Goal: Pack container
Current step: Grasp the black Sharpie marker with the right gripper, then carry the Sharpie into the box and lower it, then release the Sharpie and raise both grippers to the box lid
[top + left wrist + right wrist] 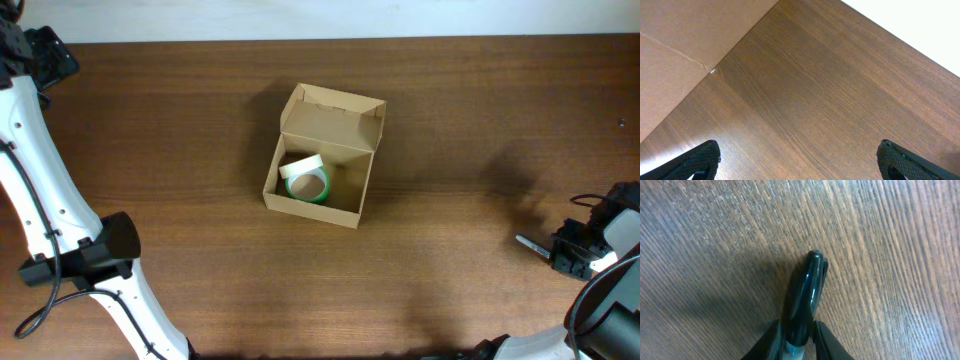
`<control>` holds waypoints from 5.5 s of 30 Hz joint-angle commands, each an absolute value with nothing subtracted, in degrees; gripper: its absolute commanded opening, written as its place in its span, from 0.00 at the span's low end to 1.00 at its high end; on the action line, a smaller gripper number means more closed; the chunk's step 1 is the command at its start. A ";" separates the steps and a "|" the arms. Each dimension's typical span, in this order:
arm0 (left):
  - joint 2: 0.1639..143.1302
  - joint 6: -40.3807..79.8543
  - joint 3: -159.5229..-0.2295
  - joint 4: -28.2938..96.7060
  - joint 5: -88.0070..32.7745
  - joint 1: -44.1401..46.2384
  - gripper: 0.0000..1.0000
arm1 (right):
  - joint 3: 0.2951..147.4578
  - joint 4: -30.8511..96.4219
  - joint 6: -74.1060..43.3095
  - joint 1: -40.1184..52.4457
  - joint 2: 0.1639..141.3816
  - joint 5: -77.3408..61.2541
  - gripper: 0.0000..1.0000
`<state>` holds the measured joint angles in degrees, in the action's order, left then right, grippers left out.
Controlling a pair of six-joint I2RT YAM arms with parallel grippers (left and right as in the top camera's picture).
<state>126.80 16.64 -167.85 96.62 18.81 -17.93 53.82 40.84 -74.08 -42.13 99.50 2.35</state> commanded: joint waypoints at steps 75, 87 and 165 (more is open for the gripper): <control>125.45 15.99 -167.65 96.66 18.79 -18.22 1.00 | 131.81 86.30 38.54 38.74 126.58 -8.56 0.04; 125.45 15.99 -167.65 96.66 18.79 -18.22 1.00 | 131.79 82.28 36.53 36.80 134.56 -8.84 0.04; 138.52 0.36 -135.22 82.85 -25.63 -2.31 0.01 | 92.36 57.54 -14.28 1.52 119.90 -25.67 0.04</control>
<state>136.25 3.18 -135.31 83.18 -19.09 -3.29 94.13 58.65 -12.58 0.60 117.60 -20.18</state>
